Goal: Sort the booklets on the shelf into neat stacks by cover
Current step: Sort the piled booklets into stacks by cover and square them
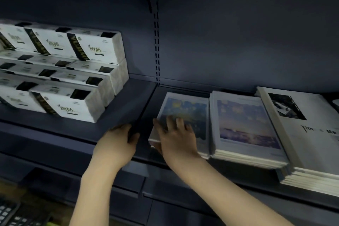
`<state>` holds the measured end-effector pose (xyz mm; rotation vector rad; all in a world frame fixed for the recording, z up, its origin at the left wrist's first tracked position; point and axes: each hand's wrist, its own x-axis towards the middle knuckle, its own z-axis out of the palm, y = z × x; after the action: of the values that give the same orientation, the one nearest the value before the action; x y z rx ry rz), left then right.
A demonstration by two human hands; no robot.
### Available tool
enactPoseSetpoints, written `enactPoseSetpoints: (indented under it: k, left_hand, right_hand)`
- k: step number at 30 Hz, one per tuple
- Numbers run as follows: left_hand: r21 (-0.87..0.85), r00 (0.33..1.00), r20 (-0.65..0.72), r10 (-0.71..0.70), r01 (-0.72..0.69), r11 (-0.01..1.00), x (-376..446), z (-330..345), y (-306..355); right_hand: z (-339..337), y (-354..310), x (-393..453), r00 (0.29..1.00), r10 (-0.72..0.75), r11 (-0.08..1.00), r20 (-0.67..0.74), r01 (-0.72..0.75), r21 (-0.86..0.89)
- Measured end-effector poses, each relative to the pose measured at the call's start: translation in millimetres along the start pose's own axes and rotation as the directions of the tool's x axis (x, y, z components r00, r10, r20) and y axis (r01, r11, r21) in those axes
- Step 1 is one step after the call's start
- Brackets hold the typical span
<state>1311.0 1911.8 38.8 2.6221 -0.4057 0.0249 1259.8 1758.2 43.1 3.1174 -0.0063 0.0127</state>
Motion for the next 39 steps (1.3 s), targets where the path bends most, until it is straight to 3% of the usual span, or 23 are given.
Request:
enactPoseSetpoints:
  k: [5, 12, 29, 31, 34, 36, 39]
  left_hand:
    - [-0.087, 0.982, -0.187, -0.020, 0.004, 0.996, -7, -4, 9]
    - [-0.116, 0.958, -0.284, 0.047, -0.084, 0.990, -9, -1, 17]
    - [-0.165, 0.984, -0.176, 0.009, -0.038, 0.986, -17, 8, 36]
    - [-0.203, 0.980, -0.199, -0.004, -0.037, 0.978, -19, 7, 40]
    - [-0.326, 0.956, -0.285, -0.074, -0.025, 0.945, -21, 3, 49]
    - [-0.328, 0.930, -0.358, -0.082, -0.043, 0.944, -22, 1, 57]
    - [-0.340, 0.929, -0.368, -0.033, -0.101, 0.935, -20, 2, 73]
  right_hand:
    - [14, 32, -7, 0.995, -0.063, 0.981, 0.079, 0.048, 0.188]
    - [17, 35, -14, 0.996, -0.026, 0.980, 0.082, 0.009, 0.201]
    - [16, 43, -16, 0.992, -0.076, 0.981, 0.104, 0.056, 0.187]
    - [14, 43, -19, 0.992, -0.127, 0.967, 0.011, 0.121, 0.225]
    - [6, 39, -33, 0.936, -0.188, 0.902, -0.296, 0.284, 0.326]
    - [-2, 38, -44, 0.885, -0.137, 0.868, -0.446, 0.324, 0.377]
    - [-18, 46, -56, 0.837, -0.017, 0.854, -0.547, 0.296, 0.428]
